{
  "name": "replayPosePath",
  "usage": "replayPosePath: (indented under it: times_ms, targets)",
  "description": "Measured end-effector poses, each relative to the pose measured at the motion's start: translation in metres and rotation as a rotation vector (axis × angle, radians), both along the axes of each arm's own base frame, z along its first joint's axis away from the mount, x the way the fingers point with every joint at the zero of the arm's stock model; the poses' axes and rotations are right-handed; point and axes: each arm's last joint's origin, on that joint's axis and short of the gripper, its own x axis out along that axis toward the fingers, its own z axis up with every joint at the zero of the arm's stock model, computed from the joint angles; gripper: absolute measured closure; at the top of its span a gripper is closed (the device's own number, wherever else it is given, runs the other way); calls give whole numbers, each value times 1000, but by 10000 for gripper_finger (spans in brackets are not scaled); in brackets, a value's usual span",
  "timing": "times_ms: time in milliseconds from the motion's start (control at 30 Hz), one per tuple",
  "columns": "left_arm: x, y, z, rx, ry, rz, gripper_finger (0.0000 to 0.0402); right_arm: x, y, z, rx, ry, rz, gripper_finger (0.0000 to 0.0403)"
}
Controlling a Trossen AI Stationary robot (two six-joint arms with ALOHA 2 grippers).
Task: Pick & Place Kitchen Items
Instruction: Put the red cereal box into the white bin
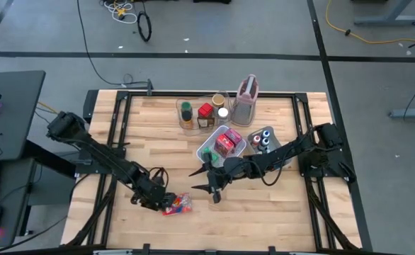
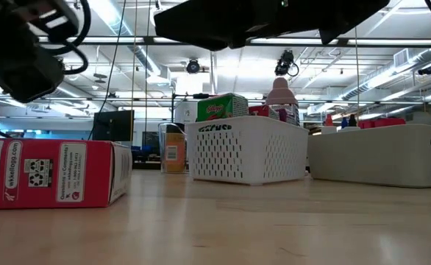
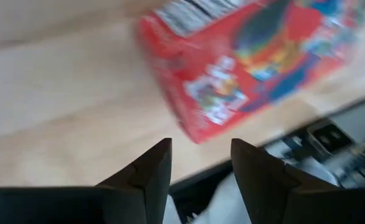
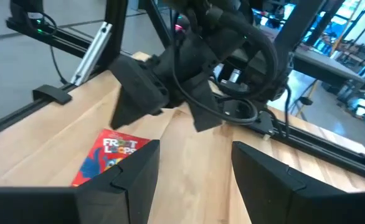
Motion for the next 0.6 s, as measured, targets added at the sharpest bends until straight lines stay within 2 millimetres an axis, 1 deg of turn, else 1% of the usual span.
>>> replayPosePath:
  times_ms: [167,467,600]
  targets:
    - [-8,5,-10,47,62,19,228,0,0,0,12,4,5,193]
    - [-8,8,-12,129,18,53,228,0,0,0,14,8,2,193]
    - [-11,12,-19,165,5,62,228,0,0,0,14,7,2,193]
